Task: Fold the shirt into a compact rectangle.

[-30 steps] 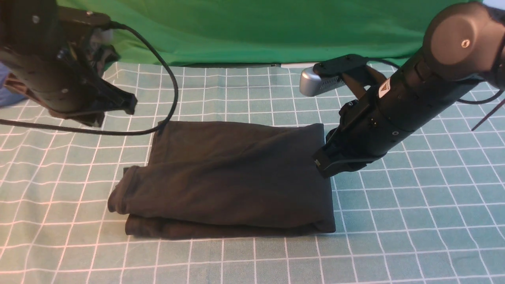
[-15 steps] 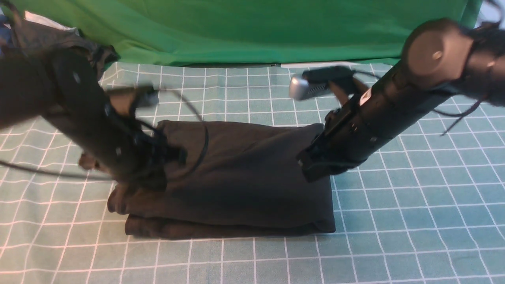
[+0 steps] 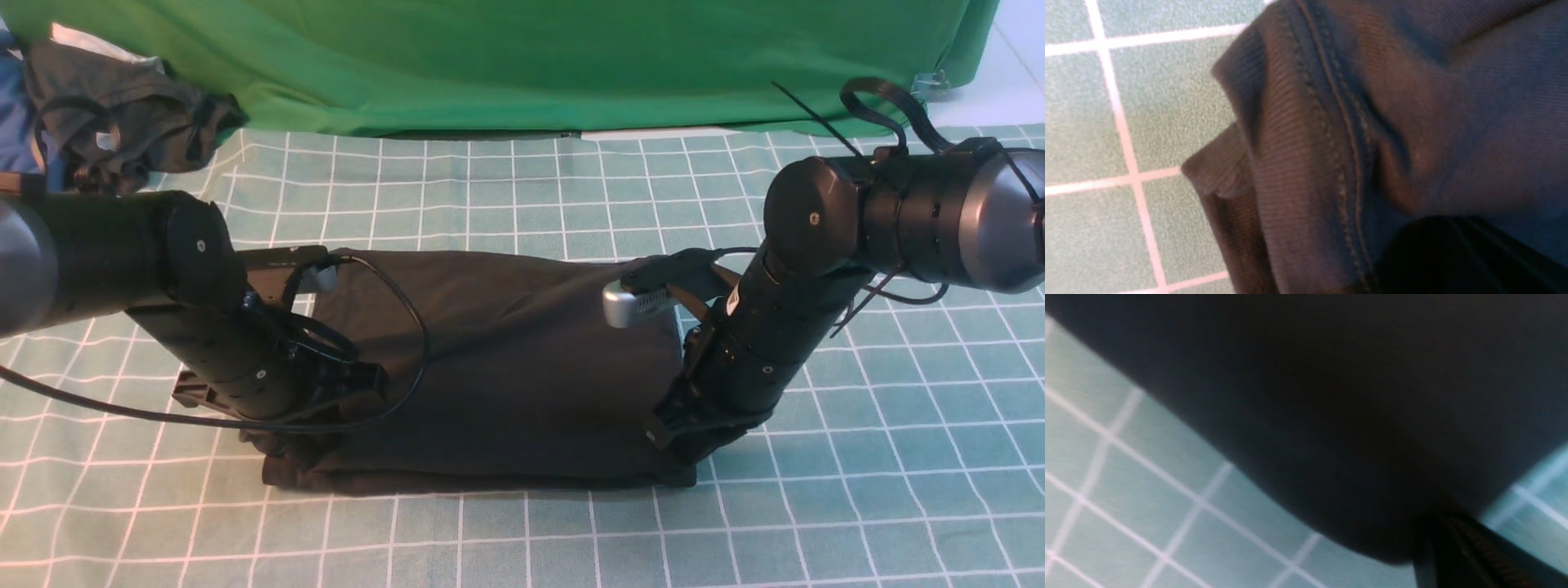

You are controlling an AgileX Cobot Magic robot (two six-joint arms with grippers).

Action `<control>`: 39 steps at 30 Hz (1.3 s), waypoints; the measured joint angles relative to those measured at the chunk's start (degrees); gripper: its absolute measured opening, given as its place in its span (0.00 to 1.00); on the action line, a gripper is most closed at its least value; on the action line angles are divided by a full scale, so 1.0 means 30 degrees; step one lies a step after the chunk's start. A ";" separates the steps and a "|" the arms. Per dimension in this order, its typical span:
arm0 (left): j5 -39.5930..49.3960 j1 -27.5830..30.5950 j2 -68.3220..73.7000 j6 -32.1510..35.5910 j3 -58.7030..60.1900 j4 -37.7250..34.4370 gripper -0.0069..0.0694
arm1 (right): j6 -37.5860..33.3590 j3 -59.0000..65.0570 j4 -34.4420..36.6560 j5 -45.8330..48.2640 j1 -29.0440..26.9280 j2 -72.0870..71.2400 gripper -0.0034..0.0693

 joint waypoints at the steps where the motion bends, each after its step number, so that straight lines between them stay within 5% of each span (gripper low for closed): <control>1: 0.0064 0.0000 -0.0322 0.0000 0.0000 0.0000 0.10 | 0.0210 0.0039 -0.0298 0.0044 0.0000 -0.0155 0.09; 9: 0.0868 0.0000 -0.4045 -0.0025 -0.0036 0.0000 0.10 | 0.0681 0.0094 -0.0827 -0.1263 -0.0160 -0.2703 0.10; 14: 0.1963 0.0000 -0.7510 -0.0025 -0.0036 0.0000 0.10 | 0.1455 -0.0774 -0.0572 -0.1673 -0.1894 -0.2834 0.15; 24: 0.3364 0.0000 -1.3040 -0.0025 0.0984 -0.1111 0.10 | 0.1448 -0.5037 0.1024 -0.1211 -0.3141 0.1007 0.68; 28: 0.3743 0.0000 -1.4976 -0.0025 0.2367 -0.1629 0.10 | 0.1441 -0.6159 0.1929 -0.1225 -0.3141 0.3019 0.74; 33: 0.3979 0.0000 -1.6569 -0.0047 0.3699 -0.1859 0.10 | 0.1424 -0.6434 0.2806 -0.1166 -0.3141 0.4271 0.73; 35: 0.4063 0.0000 -1.7329 -0.0206 0.4346 -0.1912 0.10 | 0.1078 -0.6453 0.3022 -0.1166 -0.3141 0.4688 0.65; 39: 0.4149 0.0000 -1.7788 -0.0681 0.4699 -0.1989 0.10 | -0.0902 -0.6545 0.3272 -0.1206 -0.2932 0.4826 0.26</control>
